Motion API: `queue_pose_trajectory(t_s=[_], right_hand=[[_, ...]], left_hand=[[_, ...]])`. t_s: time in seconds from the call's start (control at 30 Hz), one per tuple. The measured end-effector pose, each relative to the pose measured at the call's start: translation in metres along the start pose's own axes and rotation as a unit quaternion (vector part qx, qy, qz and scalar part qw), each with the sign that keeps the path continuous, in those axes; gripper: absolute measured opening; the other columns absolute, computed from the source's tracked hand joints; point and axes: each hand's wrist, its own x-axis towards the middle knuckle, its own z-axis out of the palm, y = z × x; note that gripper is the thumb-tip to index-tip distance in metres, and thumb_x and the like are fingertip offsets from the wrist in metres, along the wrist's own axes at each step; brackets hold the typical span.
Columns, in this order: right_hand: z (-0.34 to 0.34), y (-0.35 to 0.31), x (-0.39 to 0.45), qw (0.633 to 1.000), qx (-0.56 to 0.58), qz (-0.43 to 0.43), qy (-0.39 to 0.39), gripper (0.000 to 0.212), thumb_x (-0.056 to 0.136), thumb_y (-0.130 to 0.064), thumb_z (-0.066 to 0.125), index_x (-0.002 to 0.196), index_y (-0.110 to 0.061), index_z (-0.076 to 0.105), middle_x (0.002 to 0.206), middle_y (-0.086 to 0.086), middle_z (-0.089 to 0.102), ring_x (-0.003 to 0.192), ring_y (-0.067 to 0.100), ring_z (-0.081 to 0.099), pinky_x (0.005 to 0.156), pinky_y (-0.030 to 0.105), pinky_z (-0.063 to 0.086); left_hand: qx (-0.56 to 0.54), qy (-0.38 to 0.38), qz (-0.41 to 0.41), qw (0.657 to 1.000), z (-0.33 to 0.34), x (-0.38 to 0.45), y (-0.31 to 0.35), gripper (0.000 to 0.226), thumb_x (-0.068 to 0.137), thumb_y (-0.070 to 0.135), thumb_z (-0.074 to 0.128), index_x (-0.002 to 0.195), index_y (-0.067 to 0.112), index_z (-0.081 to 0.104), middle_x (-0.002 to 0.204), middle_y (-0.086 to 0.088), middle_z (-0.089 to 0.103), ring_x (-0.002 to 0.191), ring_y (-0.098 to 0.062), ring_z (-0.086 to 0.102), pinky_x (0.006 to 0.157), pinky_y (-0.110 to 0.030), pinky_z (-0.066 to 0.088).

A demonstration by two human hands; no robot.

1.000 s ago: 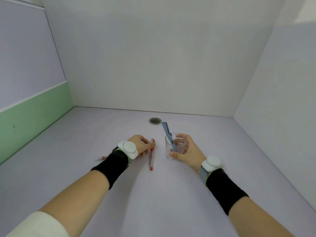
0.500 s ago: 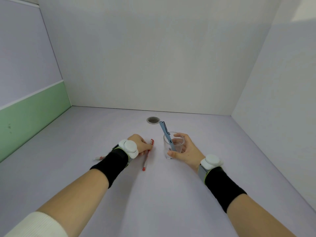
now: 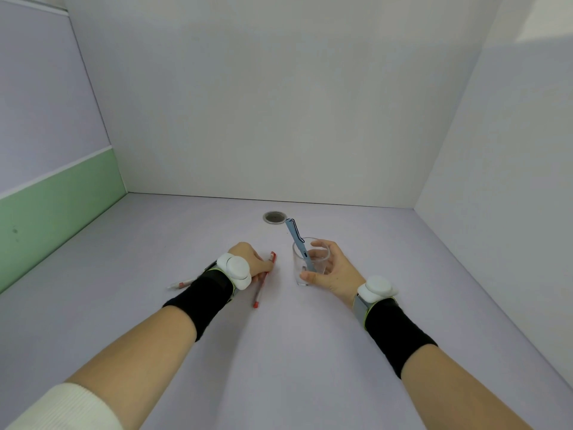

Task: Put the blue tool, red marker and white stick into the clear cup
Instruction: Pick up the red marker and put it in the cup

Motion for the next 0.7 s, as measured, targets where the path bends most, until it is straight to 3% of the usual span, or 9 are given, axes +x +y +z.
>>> queue_pose_trajectory(t_s=[0.3, 0.53, 0.7], right_hand=[[0.001, 0.001, 0.000, 1.000, 0.014, -0.003, 0.004, 0.066, 0.075, -0.003, 0.082, 0.128, -0.020, 0.046, 0.115, 0.001, 0.060, 0.092, 0.010, 0.070, 0.085, 0.024, 0.056], [0.003, 0.000, -0.001, 1.000, 0.025, -0.002, 0.004, 0.066, 0.075, -0.004, 0.082, 0.129, -0.019, 0.046, 0.116, 0.000, 0.061, 0.095, 0.012, 0.069, 0.085, 0.024, 0.057], [0.003, 0.000, -0.001, 1.000, 0.028, 0.001, 0.008, 0.067, 0.074, -0.006, 0.083, 0.129, -0.020, 0.047, 0.115, -0.003, 0.062, 0.101, 0.011, 0.066, 0.081, 0.021, 0.056]], left_hand=[[-0.005, -0.020, -0.005, 1.000, -0.004, -0.001, 0.002, 0.028, 0.074, 0.035, 0.070, 0.055, 0.014, 0.068, 0.034, 0.006, 0.052, 0.047, -0.018, 0.049, 0.058, -0.022, 0.043], [-0.024, -0.024, -0.010, 0.999, -0.007, -0.007, 0.004, 0.033, 0.077, 0.037, 0.067, 0.052, 0.015, 0.065, 0.029, 0.006, 0.049, 0.045, -0.016, 0.048, 0.055, -0.022, 0.043], [-0.195, -0.029, -0.003, 0.980, -0.018, -0.008, 0.008, 0.022, 0.081, 0.023, 0.070, 0.066, 0.006, 0.067, 0.048, 0.000, 0.056, 0.036, -0.012, 0.042, 0.039, -0.017, 0.037]])
